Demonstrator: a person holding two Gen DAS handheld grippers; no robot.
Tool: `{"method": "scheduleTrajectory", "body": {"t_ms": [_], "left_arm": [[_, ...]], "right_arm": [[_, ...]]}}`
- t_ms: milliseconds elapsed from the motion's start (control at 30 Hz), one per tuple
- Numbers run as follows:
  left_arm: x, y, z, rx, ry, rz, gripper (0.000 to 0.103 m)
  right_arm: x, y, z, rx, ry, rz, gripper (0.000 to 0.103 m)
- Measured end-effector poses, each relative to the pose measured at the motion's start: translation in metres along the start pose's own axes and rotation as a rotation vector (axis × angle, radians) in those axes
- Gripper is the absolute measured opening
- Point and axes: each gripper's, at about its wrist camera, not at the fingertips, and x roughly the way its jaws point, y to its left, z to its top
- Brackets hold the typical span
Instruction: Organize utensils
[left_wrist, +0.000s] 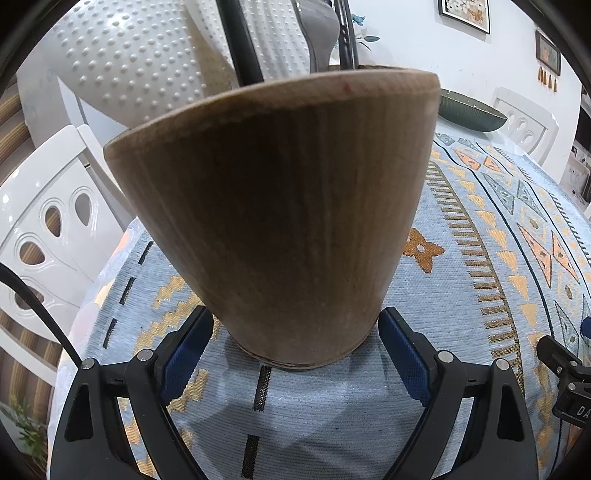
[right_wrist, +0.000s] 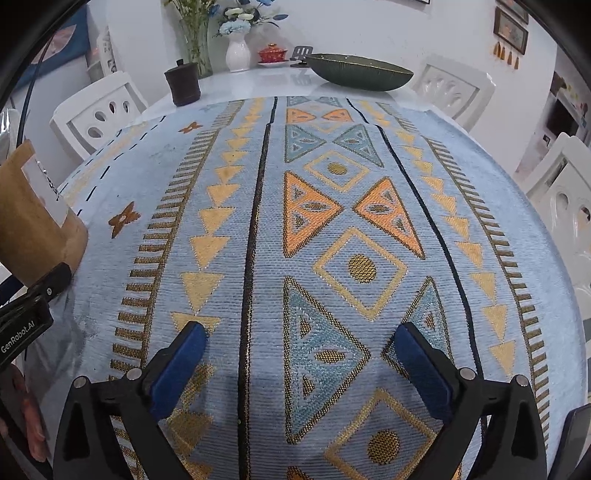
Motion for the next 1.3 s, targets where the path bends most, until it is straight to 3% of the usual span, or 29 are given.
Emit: {"method": "scheduleTrajectory", "body": {"t_ms": [1300], "left_arm": [[-0.0076,0.0034,-0.0048,-0.008,-0.026,0.012,0.091]], "right_arm": [[0.0006,0.0001,0.0002,-0.003,-0.002,-0.003,0.103]]}}
